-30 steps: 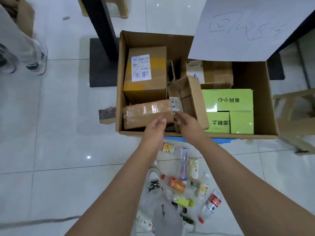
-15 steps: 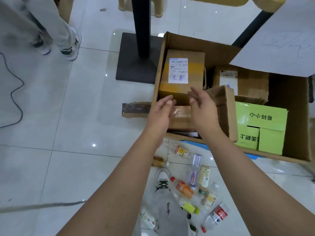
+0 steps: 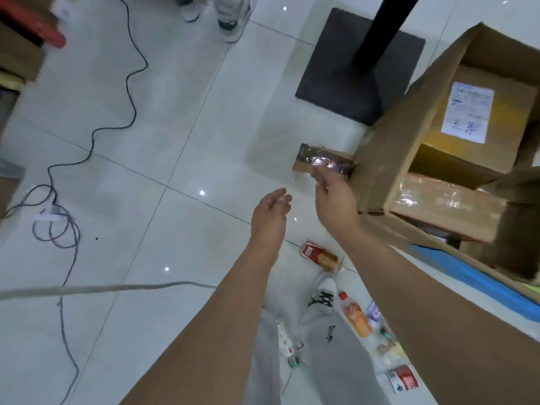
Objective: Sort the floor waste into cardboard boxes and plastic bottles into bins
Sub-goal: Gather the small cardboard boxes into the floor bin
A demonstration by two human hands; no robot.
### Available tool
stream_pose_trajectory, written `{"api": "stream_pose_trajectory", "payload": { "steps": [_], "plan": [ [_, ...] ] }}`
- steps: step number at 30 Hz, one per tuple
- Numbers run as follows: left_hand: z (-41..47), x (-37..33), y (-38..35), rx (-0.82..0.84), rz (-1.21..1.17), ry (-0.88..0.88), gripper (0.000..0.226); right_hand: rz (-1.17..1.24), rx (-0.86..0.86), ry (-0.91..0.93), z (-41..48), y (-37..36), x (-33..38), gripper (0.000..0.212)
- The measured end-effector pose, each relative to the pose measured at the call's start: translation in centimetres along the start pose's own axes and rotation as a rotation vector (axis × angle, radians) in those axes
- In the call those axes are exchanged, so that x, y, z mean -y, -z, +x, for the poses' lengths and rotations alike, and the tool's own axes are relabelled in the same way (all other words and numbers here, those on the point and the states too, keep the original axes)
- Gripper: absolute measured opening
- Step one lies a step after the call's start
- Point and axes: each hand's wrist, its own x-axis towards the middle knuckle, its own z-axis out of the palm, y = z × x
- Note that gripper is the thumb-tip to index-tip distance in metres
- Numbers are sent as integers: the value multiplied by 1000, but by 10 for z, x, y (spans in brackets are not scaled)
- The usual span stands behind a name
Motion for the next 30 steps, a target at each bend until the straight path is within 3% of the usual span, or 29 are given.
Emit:
{"api": "stream_pose_trajectory", "payload": {
  "steps": [5,10,13,16,20,26,30],
  "plan": [
    [40,72,32,0,-87,178,29,-311,221,-173,60,-65,-56,48],
    [135,95,30,60,-276,154,24,-644,216,-107,151,-108,-99,55],
    [192,107,21,118,-242,85,31,-800,148,-39,202,-129,-125,62],
    [233,129,20,147,-195,45,30,-932,71,53,242,-150,-156,79],
    [258,169,38,162,-231,47,32,-1095,164,50,278,-155,-187,109],
    [232,211,65,104,-310,135,36,-1000,0,167,251,-170,-184,102],
    [175,176,78,-9,-307,157,52,-603,8,98,168,-187,-123,113]
  ]
}}
